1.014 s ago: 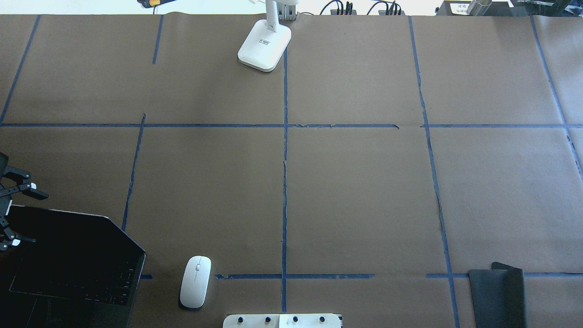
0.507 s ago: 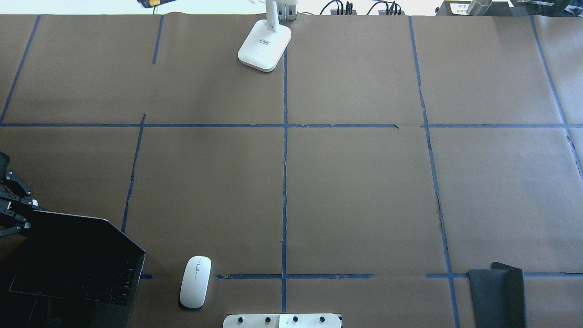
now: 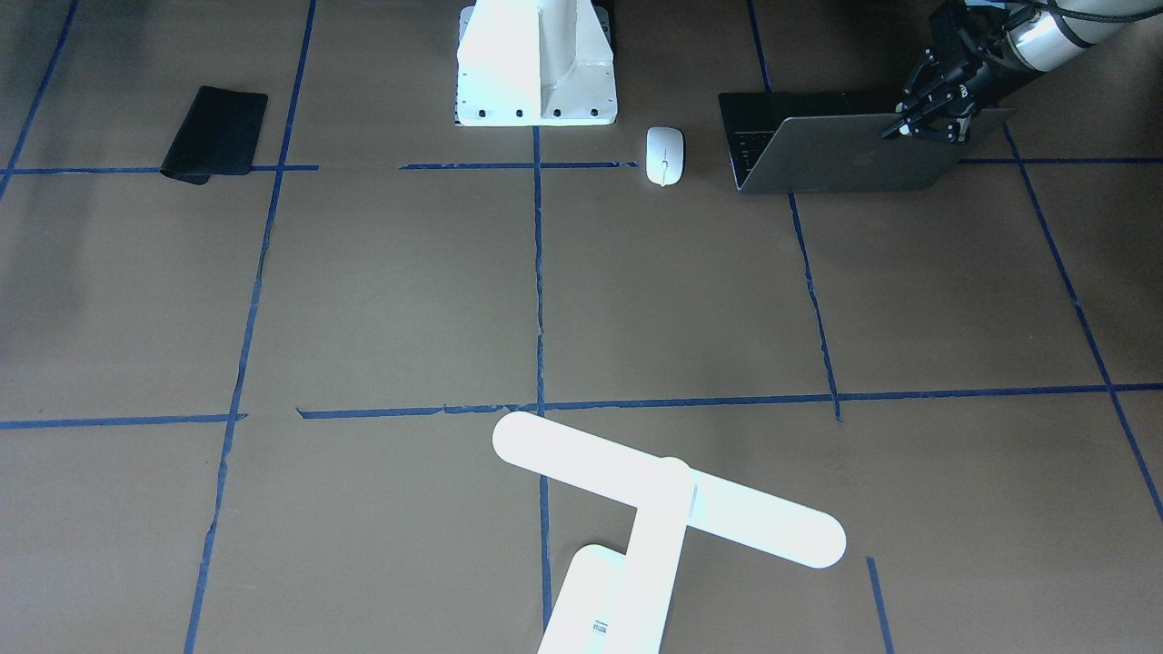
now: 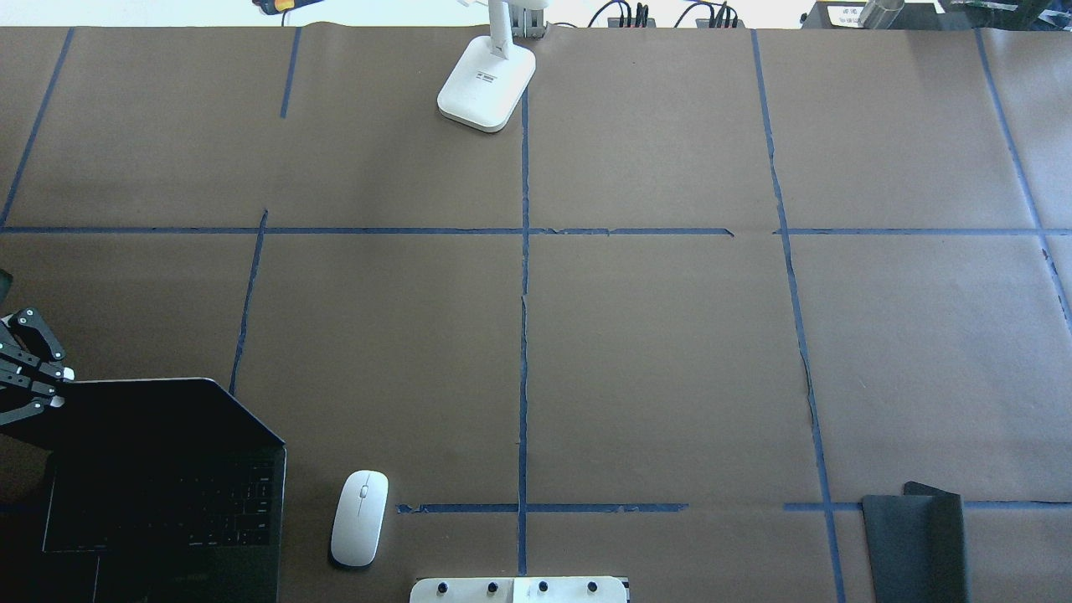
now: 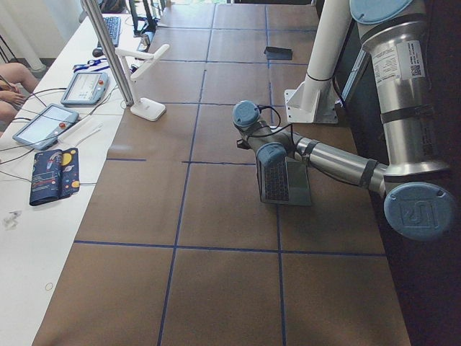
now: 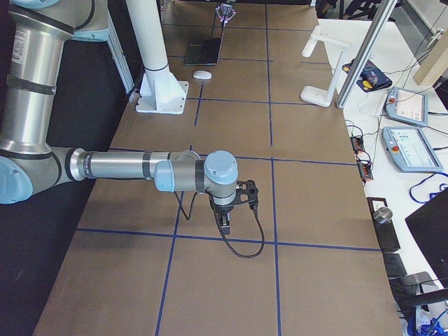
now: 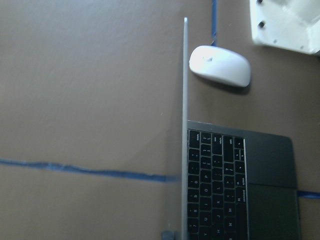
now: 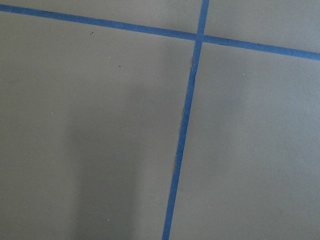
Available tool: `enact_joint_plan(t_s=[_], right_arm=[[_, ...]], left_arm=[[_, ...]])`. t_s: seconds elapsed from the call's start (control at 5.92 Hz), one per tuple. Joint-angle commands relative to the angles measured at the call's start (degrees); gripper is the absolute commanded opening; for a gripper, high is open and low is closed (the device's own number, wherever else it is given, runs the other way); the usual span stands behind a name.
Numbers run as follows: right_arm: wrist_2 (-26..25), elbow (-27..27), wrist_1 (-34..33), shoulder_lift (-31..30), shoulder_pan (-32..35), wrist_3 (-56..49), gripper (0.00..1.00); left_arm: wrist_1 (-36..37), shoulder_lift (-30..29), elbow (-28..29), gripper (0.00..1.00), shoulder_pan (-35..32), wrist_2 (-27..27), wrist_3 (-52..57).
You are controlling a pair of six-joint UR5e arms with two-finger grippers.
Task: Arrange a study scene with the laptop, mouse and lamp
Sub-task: 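Lift the laptop lid open and push the laptop toward the lamp with the left gripper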
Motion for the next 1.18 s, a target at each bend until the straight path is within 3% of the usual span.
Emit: enact_joint_plan(t_s=[0.0, 0.34, 0.51, 1.01], right_arm=[[0.0, 0.0, 0.0, 0.07, 0.0, 0.01, 1.0], [0.0, 0.09, 0.0, 0.07, 0.0, 0.01, 1.0], [0.0, 0.0, 0.09, 0.07, 0.0, 0.01, 1.0], [0.0, -0.09, 0.09, -0.02, 0.0, 0.01, 1.0]], left_arm=[[3.91, -4.8, 0.41, 0.0, -3.55, -1.11, 4.46], [17.93, -15.93, 0.85, 0.0, -7.23, -0.68, 9.64], [20.27, -22.52, 5.38, 0.0, -8.04, -0.5, 10.19], [20.38, -44.92, 28.99, 0.0, -8.31, 0.73, 9.41]])
